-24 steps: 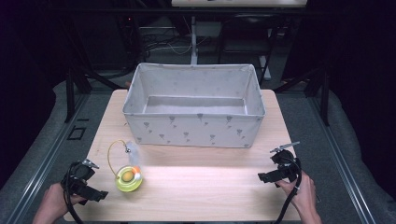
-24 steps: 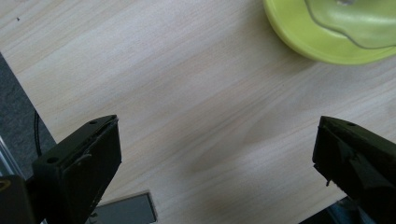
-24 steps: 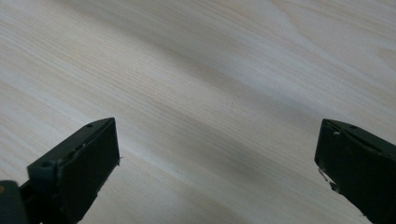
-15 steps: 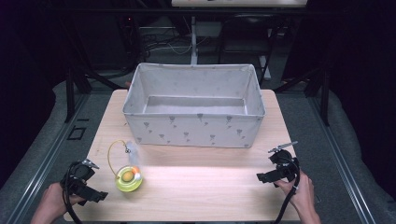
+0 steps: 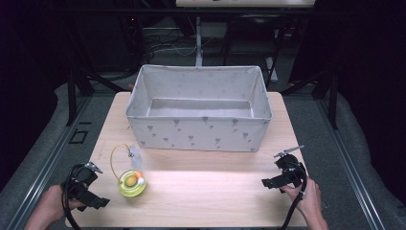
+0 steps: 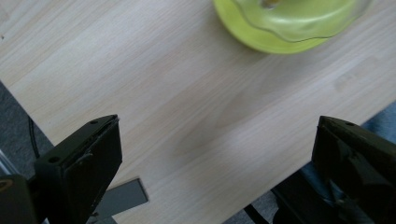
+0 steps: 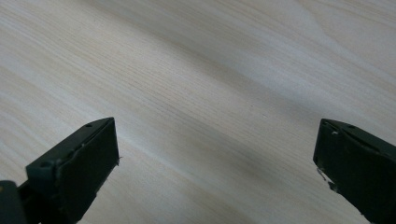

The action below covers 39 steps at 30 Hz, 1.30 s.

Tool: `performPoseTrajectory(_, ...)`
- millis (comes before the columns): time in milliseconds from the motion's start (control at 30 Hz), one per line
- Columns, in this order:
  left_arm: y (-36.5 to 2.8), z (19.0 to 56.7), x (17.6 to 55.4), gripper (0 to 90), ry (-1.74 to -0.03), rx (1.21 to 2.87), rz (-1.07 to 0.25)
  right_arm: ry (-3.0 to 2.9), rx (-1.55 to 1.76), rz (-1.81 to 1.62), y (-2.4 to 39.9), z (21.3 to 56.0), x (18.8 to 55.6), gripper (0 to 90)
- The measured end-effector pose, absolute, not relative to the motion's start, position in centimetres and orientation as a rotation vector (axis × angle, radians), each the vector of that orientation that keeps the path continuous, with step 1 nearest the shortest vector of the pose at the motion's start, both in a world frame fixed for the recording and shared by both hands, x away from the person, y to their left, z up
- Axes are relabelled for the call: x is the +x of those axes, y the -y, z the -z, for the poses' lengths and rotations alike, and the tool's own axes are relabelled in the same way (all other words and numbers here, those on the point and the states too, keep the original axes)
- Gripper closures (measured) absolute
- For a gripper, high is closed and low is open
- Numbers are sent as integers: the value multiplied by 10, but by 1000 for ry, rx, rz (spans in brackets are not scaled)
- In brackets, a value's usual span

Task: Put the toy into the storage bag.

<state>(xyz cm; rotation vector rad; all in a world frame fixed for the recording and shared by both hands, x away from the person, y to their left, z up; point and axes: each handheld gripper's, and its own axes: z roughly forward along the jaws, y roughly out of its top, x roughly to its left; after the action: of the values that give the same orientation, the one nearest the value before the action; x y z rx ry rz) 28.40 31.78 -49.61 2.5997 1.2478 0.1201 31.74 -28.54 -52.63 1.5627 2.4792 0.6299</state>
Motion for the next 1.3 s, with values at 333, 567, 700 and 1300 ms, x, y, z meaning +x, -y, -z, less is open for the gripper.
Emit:
performPoseTrajectory(333,-311,471,281,0,-1147,2530,-159,-2486,1567,-649,285,526,317,0)
performPoseTrajectory(567,-306,462,291,4,-1083,2564,-99,-2498,1553,-632,283,523,316,0)
performPoseTrajectory(700,-302,457,297,3,-1066,2571,-112,-2482,1559,-647,281,523,315,0)
performPoseTrajectory(1300,-277,414,324,372,-910,2633,-160,-2505,1552,-607,280,524,314,6)
